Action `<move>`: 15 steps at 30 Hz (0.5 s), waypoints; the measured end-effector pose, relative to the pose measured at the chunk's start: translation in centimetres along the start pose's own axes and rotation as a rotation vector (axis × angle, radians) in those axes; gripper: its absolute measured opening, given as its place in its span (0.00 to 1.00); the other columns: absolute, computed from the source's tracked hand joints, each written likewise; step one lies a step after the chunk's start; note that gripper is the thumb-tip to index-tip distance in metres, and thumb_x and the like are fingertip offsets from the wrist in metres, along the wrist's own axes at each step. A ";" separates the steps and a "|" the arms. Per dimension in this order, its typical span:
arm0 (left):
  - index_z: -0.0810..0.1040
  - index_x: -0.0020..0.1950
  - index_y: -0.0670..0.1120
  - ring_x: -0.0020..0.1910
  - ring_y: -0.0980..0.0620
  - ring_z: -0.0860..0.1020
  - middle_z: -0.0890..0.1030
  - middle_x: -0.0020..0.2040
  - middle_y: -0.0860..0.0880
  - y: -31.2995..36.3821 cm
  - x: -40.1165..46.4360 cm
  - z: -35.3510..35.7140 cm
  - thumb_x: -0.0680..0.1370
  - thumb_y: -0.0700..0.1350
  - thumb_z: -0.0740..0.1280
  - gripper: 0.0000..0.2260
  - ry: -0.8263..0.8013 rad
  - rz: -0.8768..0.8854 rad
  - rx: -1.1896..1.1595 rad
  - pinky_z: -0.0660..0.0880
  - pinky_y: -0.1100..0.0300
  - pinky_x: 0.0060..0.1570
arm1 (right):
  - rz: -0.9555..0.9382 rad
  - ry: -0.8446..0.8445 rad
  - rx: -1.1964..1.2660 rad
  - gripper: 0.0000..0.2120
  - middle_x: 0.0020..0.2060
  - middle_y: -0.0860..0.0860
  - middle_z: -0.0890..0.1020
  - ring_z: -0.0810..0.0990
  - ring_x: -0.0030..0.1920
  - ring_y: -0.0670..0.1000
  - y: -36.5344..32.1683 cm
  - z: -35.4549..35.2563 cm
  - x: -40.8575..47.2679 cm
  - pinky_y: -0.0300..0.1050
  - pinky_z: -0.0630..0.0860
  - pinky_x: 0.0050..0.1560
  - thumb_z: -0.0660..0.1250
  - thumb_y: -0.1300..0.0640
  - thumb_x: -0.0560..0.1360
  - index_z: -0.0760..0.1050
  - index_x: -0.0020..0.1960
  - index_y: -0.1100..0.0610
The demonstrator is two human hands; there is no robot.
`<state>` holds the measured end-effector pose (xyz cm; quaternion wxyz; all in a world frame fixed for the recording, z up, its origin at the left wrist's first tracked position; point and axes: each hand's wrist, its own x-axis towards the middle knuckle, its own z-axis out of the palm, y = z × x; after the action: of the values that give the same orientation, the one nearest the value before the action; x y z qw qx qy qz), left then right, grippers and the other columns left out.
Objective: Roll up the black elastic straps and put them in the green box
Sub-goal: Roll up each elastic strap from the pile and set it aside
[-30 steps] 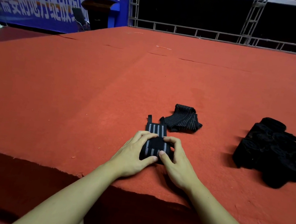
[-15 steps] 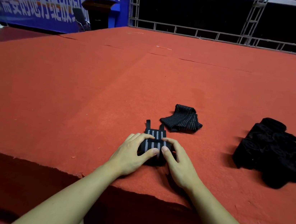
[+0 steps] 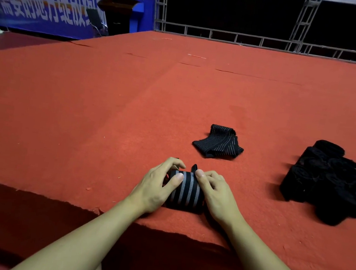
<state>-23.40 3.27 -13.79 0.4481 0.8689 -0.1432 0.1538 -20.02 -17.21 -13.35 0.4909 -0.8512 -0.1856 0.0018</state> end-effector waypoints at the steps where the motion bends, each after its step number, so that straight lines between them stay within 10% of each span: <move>1: 0.76 0.59 0.55 0.55 0.56 0.79 0.80 0.52 0.60 0.1 0.1 0.1 0.82 0.59 0.59 0.13 0.009 -0.018 0.000 0.73 0.61 0.56 | -0.011 0.024 0.016 0.25 0.51 0.41 0.80 0.74 0.58 0.40 0.1 0.0 -0.1 0.38 0.69 0.60 0.56 0.31 0.79 0.83 0.50 0.47; 8: 0.77 0.47 0.65 0.49 0.60 0.77 0.80 0.44 0.61 -0.8 1.5 0.6 0.76 0.70 0.56 0.15 0.081 -0.229 0.013 0.73 0.55 0.54 | -0.277 0.030 0.028 0.23 0.67 0.41 0.73 0.72 0.70 0.47 0.5 0.2 -1.1 0.43 0.72 0.67 0.71 0.43 0.76 0.70 0.67 0.44; 15: 0.73 0.68 0.55 0.66 0.59 0.73 0.74 0.64 0.59 -0.6 0.6 0.5 0.79 0.62 0.60 0.20 0.048 -0.052 0.014 0.69 0.60 0.66 | -0.208 -0.027 -0.147 0.39 0.67 0.36 0.72 0.69 0.69 0.41 1.2 0.4 0.0 0.46 0.70 0.71 0.76 0.35 0.67 0.67 0.73 0.43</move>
<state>-22.50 3.19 -14.26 0.4490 0.8716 -0.1089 0.1637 -19.72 -17.40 -14.59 0.4223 -0.8609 -0.2790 -0.0509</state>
